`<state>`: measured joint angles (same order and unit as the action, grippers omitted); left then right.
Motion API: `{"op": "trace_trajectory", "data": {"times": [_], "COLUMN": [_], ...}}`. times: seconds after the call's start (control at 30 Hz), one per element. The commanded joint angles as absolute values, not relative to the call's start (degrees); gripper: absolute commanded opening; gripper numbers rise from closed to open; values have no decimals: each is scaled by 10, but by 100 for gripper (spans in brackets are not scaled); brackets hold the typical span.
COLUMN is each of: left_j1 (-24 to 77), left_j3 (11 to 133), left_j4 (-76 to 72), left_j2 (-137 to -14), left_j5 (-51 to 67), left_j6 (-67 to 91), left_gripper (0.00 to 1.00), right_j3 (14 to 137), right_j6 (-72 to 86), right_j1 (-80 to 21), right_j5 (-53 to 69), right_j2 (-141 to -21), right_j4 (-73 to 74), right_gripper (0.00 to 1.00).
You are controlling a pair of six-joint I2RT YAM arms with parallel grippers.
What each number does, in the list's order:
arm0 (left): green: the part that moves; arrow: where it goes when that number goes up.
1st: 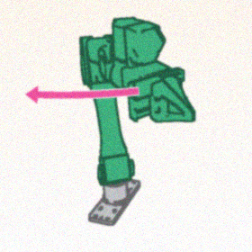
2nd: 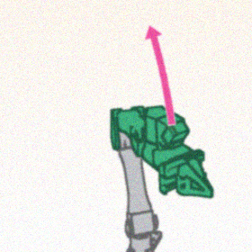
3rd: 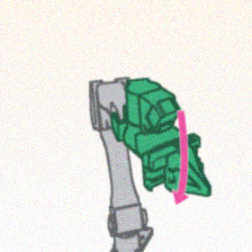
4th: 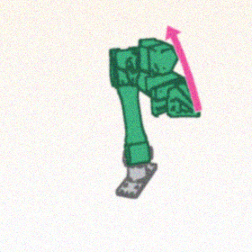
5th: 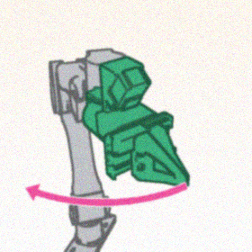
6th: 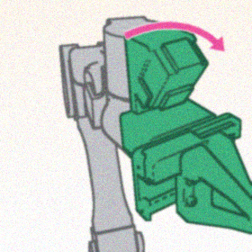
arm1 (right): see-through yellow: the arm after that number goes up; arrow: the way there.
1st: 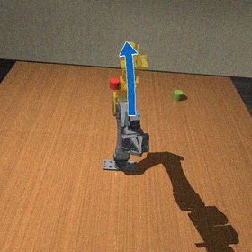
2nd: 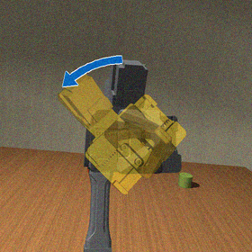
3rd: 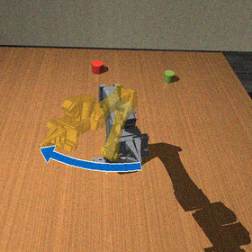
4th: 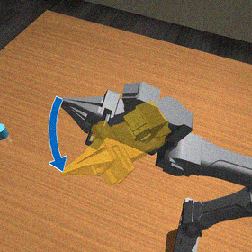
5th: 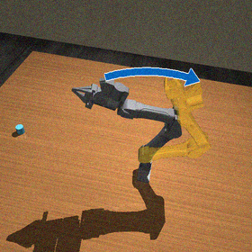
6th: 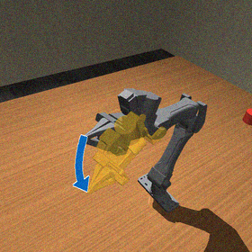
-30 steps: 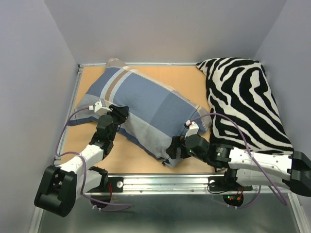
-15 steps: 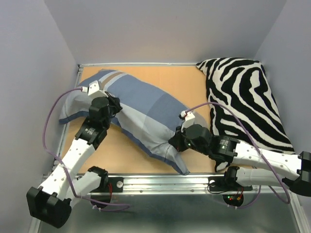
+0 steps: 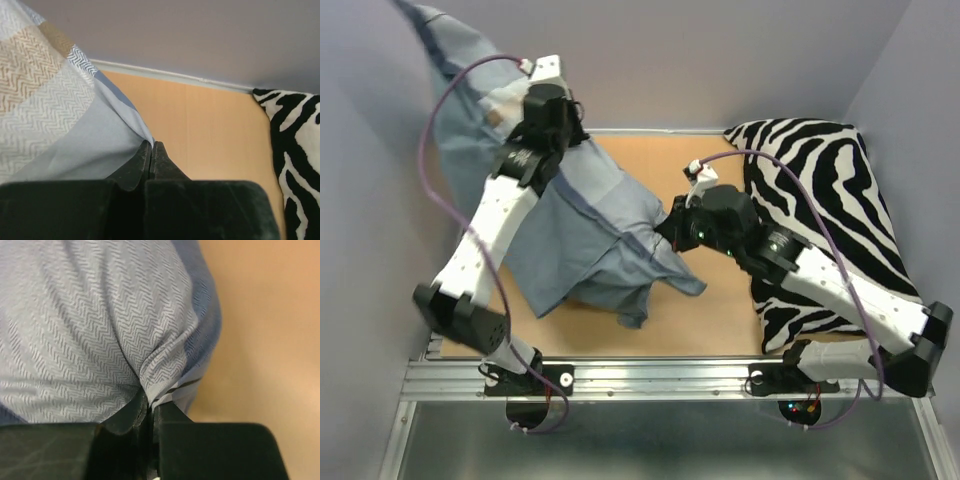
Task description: Remove the pillowcase from the pillow
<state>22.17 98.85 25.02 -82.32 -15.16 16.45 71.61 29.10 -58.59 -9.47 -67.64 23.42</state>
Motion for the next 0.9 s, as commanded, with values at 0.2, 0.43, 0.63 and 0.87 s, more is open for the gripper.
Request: {"op": "trace_trajectory", "data": {"times": [0.2,0.43,0.63,0.87], "left_j1": [258,287,307,340], "left_j3": [881,876,841,774], "left_j4": [101,48,10,71], "left_j2": [-1019,-950,-834,-737], "left_j5": [-18,-46,-48,-180], "left_j6": [222,203,180,192], "left_gripper": [1,39,74,73], "right_j3": [610,647,652,672], "right_j6": [301,304,310,303], "right_j1": [-260,-233,-211,-207], "right_j5": [60,40,24,19], "right_j2": [-876,-928,-908,-856], "right_j4": [145,136,137,146], "right_gripper": [1,44,82,89]}}
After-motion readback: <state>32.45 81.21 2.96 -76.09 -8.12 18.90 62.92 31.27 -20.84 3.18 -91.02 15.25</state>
